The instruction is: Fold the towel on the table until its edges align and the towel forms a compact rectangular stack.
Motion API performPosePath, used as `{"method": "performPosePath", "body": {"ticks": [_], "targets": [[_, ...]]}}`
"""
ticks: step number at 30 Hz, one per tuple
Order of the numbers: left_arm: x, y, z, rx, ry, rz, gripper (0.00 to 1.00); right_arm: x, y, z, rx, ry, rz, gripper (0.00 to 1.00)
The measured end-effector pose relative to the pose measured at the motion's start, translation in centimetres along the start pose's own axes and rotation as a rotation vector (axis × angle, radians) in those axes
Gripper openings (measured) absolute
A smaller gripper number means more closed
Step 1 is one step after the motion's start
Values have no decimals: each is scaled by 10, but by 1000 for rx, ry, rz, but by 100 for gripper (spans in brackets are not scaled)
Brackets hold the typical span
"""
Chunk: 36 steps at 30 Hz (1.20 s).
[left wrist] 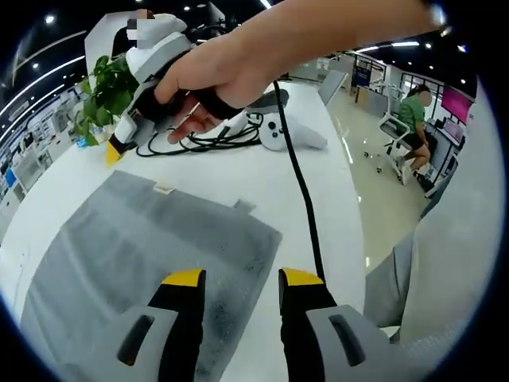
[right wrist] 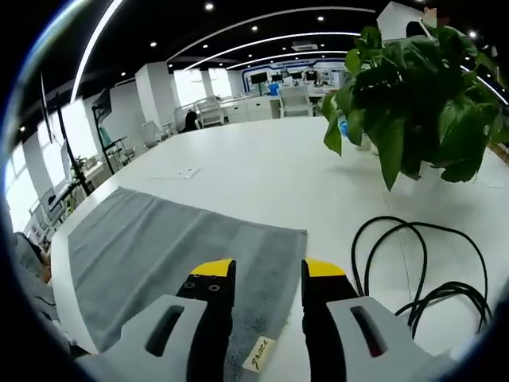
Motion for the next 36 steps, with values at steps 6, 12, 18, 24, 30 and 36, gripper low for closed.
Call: {"method": "performPosePath", "body": {"ticks": [6,12,18,24,30,36], "targets": [[2,1,-11,0,-7,13,35,6,-3,-8,-6,-6,6,33],[0,4,-18,-4,-7,21,34,10,-5,-13,-4,-34,-3,34],[7,3,-24,-19,-22,-8,32,9,-9,-23,-12,-28,30,33],[9,0,-28,-34,-22,-8,28,10,-13,-32,-25,-29,49,32],[9,-1,-30,-45,-16,-10,26,15,-16,-41,-32,-34,32,29],[8,-2,-32,-50,-6,-21,25,19,-24,-49,-64,-32,62,27]]}}
Point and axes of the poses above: the point that each gripper's makers call its tool centre point, and the gripper's own axes: z roughly backward along the fingers, x roughly to its right, y roughly out of its top, the point moved 8 cm from there along z, roughly backward along the fingers, and after that the axes turned 7 degrees about x, right-handed, at the moved point
